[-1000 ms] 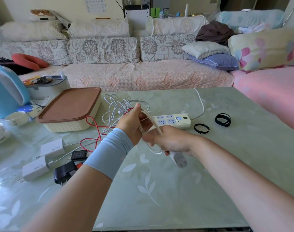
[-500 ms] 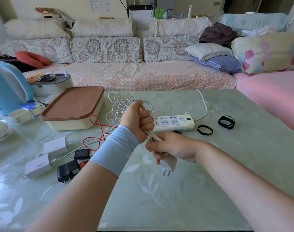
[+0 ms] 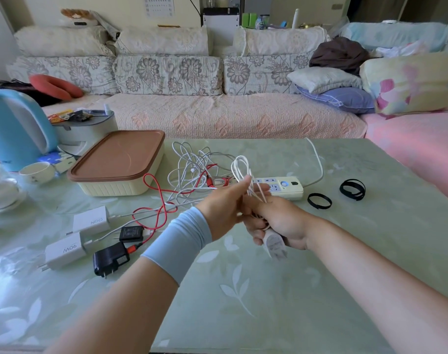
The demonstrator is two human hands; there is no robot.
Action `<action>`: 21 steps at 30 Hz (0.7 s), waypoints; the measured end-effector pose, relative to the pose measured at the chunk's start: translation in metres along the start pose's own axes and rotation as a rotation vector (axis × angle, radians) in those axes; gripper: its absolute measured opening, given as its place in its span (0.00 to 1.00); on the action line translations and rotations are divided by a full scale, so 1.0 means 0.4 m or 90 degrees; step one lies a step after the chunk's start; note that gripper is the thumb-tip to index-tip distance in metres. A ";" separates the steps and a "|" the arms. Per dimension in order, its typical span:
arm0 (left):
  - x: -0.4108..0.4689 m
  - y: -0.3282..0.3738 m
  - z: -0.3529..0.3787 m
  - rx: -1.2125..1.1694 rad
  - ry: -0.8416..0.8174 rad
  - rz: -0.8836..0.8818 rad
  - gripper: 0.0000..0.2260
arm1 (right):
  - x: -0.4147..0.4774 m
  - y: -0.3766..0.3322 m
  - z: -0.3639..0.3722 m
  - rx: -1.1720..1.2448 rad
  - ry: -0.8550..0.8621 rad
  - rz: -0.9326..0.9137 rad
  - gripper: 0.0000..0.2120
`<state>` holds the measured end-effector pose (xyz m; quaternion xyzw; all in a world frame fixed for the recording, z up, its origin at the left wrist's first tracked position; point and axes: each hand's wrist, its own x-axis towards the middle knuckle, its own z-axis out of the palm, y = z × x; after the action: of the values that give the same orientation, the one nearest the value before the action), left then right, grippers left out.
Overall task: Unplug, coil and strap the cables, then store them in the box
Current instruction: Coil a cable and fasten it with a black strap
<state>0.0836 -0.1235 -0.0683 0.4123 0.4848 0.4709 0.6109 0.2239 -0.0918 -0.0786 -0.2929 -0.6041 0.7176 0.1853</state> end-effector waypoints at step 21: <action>-0.005 0.049 -0.025 -0.172 -0.011 0.032 0.15 | 0.034 0.083 -0.182 -0.842 0.305 0.041 0.09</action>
<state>0.0702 -0.1208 -0.0510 0.3421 0.4014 0.5433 0.6532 0.2636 -0.0348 -0.1209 -0.5118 -0.8472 0.1210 0.0748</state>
